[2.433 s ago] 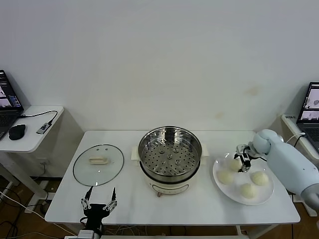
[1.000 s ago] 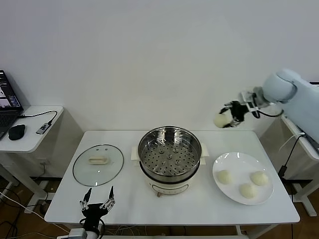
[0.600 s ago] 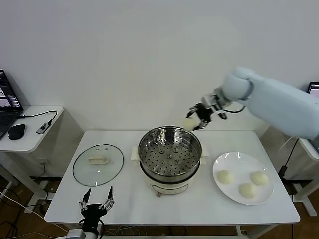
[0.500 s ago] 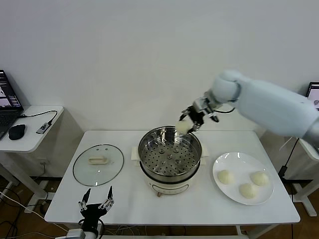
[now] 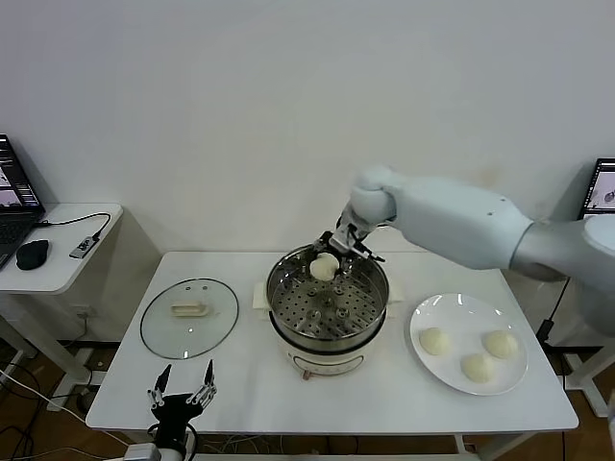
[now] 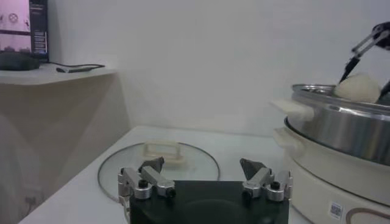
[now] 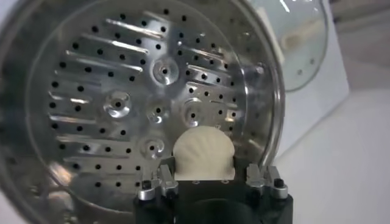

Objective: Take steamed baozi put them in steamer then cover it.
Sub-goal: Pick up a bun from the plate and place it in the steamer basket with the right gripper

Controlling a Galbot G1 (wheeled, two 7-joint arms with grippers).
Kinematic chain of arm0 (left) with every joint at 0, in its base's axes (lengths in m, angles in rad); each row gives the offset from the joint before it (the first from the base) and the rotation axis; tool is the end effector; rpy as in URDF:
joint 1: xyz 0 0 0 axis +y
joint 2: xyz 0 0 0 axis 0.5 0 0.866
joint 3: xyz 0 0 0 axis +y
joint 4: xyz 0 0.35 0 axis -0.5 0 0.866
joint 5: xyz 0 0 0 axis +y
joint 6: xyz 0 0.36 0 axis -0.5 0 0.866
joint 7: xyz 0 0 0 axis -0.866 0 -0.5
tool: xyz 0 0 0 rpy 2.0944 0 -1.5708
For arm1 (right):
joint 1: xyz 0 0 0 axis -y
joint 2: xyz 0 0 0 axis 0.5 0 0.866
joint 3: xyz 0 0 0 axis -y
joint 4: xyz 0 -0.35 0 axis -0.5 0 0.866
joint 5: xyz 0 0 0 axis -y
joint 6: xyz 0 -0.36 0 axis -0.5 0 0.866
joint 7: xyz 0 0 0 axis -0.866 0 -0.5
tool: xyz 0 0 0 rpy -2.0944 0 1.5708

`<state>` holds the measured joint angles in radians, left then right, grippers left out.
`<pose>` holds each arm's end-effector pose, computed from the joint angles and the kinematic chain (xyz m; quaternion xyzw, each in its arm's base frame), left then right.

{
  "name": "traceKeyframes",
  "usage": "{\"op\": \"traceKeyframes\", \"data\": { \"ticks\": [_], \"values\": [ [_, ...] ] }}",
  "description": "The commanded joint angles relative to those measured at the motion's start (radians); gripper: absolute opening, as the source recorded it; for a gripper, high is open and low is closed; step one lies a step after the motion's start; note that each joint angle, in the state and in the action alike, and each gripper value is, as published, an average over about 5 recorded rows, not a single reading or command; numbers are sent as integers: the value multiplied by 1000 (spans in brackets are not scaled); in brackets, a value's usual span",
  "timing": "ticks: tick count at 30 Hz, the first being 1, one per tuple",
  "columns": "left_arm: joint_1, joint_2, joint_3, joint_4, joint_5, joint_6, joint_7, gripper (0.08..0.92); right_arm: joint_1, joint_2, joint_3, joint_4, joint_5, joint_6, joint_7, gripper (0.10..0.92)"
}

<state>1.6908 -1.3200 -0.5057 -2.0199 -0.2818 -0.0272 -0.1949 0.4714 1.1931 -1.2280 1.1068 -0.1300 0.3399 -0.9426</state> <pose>0.1459 0.0425 -0.3458 0.0393 -0.9941 0.0290 0.0964 0.5880 0.1059 -0.0887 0.6124 -0.2777 0.7394 0.0344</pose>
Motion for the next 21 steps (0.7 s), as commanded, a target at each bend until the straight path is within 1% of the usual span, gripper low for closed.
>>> {"op": "traceKeyframes", "data": {
  "ticks": [1, 6, 9, 14, 17, 20, 21],
  "values": [
    [0, 1, -1, -1, 0, 0, 1, 823, -48, 67, 2, -78, -169, 130, 41, 597],
    [0, 2, -3, -2, 1, 0, 0, 823, -65, 68, 16, -98, -204, 155, 53, 604],
    [-1, 0, -3, -3, 3, 0, 0, 823, -78, 68, 35, -112, -231, 169, 70, 633],
    [-4, -3, -2, -1, 8, 0, -1, 823, -91, 63, 63, -126, -263, 188, 95, 760],
    [-4, -4, -2, -2, 9, 1, -2, 823, -85, 52, 60, -111, -231, 183, 99, 810],
    [-3, -4, -1, -5, 9, 2, -2, 823, -53, 29, 45, -59, -153, 140, 82, 821],
    [-3, -4, -1, -6, 9, 3, -2, 823, -33, 14, 35, -30, -106, 105, 68, 822]
  ]
}}
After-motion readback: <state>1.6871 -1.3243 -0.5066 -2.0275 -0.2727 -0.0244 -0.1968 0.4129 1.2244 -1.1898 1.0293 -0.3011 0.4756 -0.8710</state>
